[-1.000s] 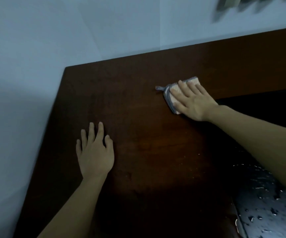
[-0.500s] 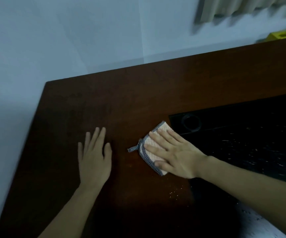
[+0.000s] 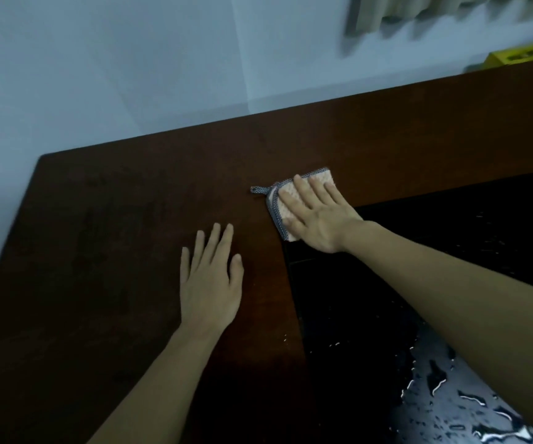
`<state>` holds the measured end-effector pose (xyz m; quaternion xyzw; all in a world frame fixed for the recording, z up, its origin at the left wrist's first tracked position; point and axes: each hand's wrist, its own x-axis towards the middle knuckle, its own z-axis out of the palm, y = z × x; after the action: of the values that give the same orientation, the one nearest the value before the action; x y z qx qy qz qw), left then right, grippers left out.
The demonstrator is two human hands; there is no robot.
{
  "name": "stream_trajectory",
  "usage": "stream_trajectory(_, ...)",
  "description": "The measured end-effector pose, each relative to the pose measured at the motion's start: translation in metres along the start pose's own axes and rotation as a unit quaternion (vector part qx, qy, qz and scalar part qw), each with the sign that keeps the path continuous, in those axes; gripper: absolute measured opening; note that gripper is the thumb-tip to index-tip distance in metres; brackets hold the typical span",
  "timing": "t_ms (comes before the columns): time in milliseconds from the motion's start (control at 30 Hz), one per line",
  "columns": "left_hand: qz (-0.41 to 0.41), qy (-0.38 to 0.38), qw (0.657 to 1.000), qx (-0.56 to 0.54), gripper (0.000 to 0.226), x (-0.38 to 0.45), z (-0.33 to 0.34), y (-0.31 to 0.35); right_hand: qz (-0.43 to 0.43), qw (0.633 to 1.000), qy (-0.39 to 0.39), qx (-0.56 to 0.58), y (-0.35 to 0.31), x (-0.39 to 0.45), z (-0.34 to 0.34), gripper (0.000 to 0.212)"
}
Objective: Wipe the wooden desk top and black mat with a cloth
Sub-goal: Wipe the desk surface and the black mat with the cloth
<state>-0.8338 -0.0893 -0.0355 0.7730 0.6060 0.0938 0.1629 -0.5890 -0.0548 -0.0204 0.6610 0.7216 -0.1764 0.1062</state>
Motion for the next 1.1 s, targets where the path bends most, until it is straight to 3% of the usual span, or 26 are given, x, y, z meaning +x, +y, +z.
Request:
stream_trajectory(133,-0.004,0.003,1.000,0.025,0.054,-0.001,0.006,-0.004,0.021,0.999,0.025,0.023,0.023,-0.022,0.008,0.065)
stream_trajectory(300,-0.012,-0.004,1.000,0.028,0.052,-0.001,0.004,0.000,0.042,0.998,0.046,0.023,0.034,-0.058,0.026,0.097)
stream_trajectory(433,-0.003,0.000,1.000,0.029,0.052,-0.002,0.005,-0.002,0.060,0.996,0.053,0.028,0.029,-0.084,0.044,0.104)
stream_trajectory(700,0.006,0.020,0.999,0.032,0.052,-0.006,0.011,-0.005,0.028,0.997,0.067,0.009,-0.013,-0.140,0.073,0.071)
stream_trajectory(1100,0.004,0.012,1.000,-0.003,0.062,-0.007,0.007,-0.003,-0.057,0.997,0.058,-0.013,-0.057,-0.102,0.063,0.073)
